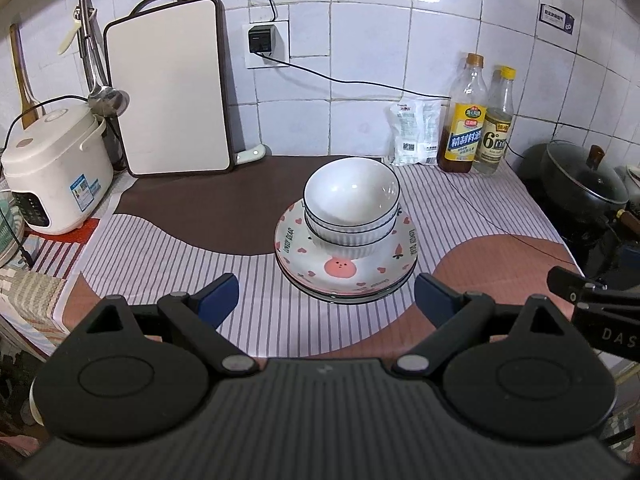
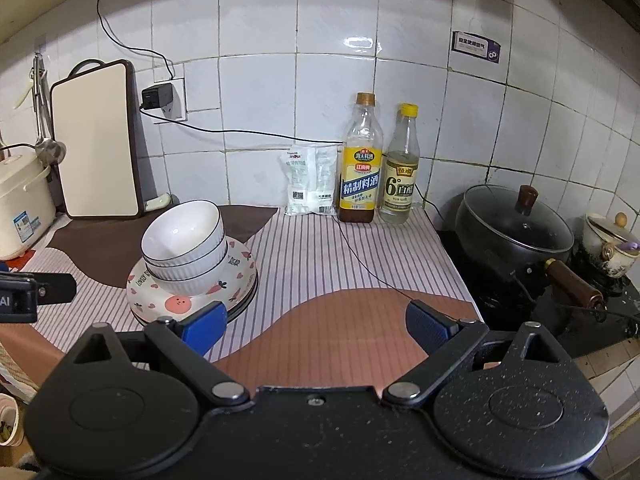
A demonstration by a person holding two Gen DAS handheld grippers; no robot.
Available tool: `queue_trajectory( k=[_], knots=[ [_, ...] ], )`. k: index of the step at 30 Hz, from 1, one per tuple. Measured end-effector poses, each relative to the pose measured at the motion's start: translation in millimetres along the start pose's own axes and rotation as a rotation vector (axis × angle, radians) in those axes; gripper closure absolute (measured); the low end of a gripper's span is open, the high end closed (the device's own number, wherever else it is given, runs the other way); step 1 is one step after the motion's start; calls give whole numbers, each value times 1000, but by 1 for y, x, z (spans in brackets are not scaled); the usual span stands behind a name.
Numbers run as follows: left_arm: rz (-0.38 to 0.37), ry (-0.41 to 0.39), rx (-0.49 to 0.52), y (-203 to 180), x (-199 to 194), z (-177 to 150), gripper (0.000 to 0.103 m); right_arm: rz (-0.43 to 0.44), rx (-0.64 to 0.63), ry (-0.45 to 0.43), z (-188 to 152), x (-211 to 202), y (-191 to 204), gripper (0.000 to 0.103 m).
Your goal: Organize plates and bowls
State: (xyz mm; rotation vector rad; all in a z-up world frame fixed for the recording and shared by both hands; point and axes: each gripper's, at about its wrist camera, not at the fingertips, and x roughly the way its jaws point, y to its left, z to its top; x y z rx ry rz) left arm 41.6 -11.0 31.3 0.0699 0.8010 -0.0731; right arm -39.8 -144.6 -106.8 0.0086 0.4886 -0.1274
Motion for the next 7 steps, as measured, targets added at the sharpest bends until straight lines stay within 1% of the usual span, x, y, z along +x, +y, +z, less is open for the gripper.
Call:
queue_trajectory(
  k=[7],
  knots=[
    [2, 1, -6, 0, 0, -1, 8, -4, -2, 0, 0, 1, 0, 5]
  ],
)
